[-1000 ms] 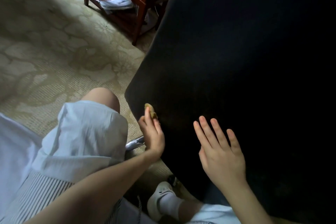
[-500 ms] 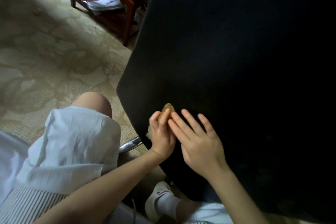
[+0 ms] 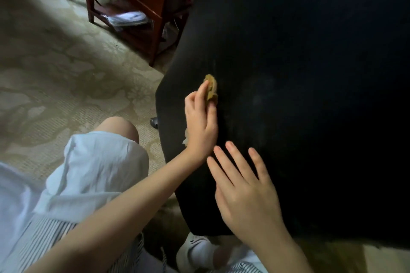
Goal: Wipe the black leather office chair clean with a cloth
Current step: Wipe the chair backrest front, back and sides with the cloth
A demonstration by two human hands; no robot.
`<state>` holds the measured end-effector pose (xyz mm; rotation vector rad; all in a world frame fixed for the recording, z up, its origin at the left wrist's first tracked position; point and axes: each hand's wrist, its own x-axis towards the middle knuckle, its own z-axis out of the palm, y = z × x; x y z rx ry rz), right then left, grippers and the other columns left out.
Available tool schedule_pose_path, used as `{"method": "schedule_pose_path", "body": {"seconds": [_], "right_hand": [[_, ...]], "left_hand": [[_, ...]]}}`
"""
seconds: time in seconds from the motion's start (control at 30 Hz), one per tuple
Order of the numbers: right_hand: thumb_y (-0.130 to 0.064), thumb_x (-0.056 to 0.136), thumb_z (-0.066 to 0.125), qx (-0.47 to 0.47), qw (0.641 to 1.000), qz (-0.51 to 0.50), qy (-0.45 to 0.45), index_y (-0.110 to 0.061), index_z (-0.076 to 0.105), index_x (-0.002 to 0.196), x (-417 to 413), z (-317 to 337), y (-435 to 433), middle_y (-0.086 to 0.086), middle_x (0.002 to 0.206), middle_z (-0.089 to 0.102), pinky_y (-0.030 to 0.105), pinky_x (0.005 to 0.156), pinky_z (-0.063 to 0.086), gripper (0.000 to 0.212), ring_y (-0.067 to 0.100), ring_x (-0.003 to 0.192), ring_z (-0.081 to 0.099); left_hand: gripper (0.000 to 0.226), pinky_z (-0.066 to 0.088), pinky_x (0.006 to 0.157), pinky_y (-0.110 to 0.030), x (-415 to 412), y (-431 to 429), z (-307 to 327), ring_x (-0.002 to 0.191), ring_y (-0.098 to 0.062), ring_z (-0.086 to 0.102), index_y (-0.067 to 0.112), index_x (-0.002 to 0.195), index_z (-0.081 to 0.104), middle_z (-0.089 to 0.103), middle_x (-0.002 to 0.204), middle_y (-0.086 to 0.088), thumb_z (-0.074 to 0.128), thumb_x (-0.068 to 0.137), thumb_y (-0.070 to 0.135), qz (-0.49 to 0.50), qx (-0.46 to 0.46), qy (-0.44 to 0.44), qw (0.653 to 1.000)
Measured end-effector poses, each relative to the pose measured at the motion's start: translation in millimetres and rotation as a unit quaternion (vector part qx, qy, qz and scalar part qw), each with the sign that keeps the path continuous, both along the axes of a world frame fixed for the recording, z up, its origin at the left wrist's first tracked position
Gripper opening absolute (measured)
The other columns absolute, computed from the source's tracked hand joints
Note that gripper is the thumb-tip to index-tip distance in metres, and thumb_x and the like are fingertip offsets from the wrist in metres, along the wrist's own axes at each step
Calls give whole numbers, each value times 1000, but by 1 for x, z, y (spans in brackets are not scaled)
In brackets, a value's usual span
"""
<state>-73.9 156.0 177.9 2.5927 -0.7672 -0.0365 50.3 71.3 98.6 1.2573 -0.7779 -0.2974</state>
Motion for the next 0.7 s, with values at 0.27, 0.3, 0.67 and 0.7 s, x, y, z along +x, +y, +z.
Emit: {"method": "schedule_pose_path", "body": {"seconds": [0.27,0.3,0.67,0.7], "right_hand": [[-25,83,44,-73,996,42,-23,-13,67,115,-21,28,29,5,115,67,41,112,17,41,22,123,43],[-24,83,44,-94,994,50,-30,-13,70,110,-25,30,33,6,111,69,39,113,16,39,23,120,45],[-40,94,39,-308,949,29,59,-19,46,137,-104,61,19,3,148,37,38,116,0,48,21,143,15],[-46,94,39,-326,941,35,90,-20,42,140,-110,64,15,2,150,32,37,116,-2,52,21,145,9]], "left_hand": [[37,35,98,-19,-43,51,29,115,-7,38,30,133,33,33,122,-4,38,96,34,-59,-103,-145,982],[36,33,98,-14,-53,62,21,117,0,37,27,130,37,34,121,-5,37,98,44,-78,-107,-144,981],[40,36,97,-28,-70,53,41,109,-25,42,23,134,36,37,119,-13,39,95,22,-5,-118,-170,978],[44,36,96,-26,-60,43,59,108,-25,44,20,136,37,39,119,-17,41,92,18,9,-97,-122,988]]}}
